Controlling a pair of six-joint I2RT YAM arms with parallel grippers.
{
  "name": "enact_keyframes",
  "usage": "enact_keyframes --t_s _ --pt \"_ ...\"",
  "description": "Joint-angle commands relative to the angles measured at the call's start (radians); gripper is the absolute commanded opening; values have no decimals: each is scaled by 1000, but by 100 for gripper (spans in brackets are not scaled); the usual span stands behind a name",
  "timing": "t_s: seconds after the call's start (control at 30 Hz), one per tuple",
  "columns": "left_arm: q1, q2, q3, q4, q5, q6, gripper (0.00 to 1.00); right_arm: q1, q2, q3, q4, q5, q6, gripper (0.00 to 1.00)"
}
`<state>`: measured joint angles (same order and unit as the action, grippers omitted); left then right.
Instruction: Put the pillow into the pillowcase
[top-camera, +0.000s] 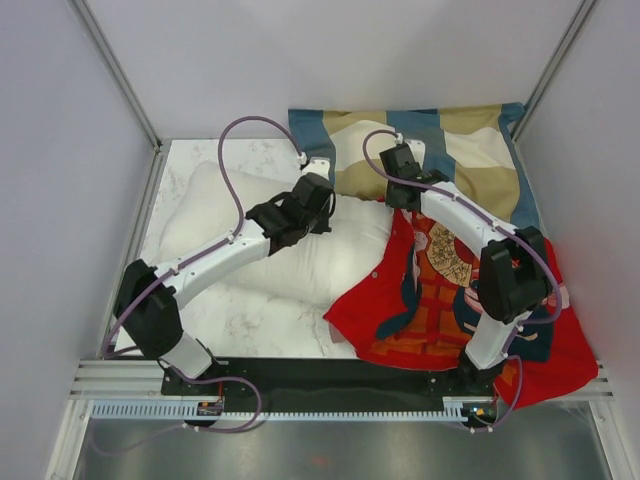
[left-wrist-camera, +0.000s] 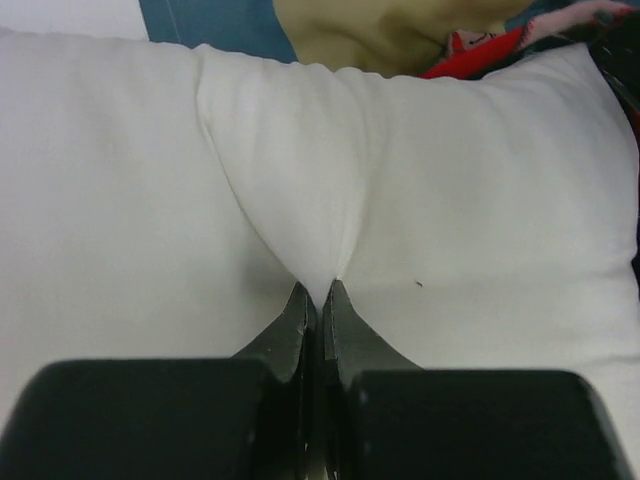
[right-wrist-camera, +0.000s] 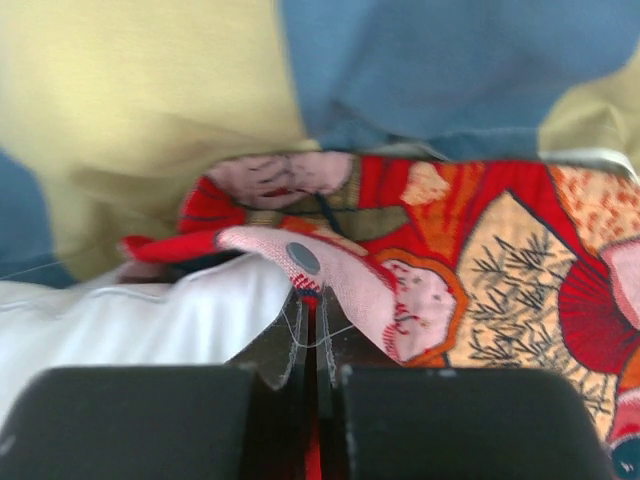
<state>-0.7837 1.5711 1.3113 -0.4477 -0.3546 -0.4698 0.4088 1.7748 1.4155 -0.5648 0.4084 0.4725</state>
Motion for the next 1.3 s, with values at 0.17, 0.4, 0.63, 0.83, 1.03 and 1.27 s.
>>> enact_keyframes --t_s 0.17,0.4,0.63,0.83,1.03,1.27 --pt "-169 -37 -26 -49 286 115 2 108 -84 123 154 -62 -80 0" --pt "-304 -115 -101 -36 172 74 2 249 -242 6 184 -118 -17 0" --pt "-298 -195 -211 17 112 -26 2 344 -534 -288 312 -170 144 0" --pt "-298 -217 -244 44 50 -92 2 384 -526 -283 230 -229 158 0" --pt "-282 -137 -46 -26 -4 -193 2 423 -394 -133 200 -146 202 0" --pt "-229 -129 121 -127 15 -175 2 429 -276 37 164 -30 198 1"
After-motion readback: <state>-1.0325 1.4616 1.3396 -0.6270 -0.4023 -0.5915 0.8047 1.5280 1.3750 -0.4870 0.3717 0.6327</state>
